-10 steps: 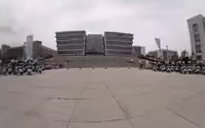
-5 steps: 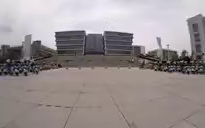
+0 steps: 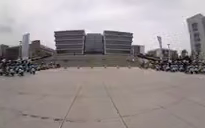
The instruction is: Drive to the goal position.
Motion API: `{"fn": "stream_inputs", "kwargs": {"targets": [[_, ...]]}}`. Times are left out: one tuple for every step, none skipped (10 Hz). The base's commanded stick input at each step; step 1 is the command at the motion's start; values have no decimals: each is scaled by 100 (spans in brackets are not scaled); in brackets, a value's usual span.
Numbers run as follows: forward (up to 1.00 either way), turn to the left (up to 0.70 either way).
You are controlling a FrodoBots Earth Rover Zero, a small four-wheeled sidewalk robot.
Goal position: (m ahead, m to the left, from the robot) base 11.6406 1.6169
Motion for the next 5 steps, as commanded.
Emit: {"fn": "stream_inputs", "kwargs": {"targets": [[70, 1], [70, 1], [70, 1], [70, 1], [70, 1]]}}
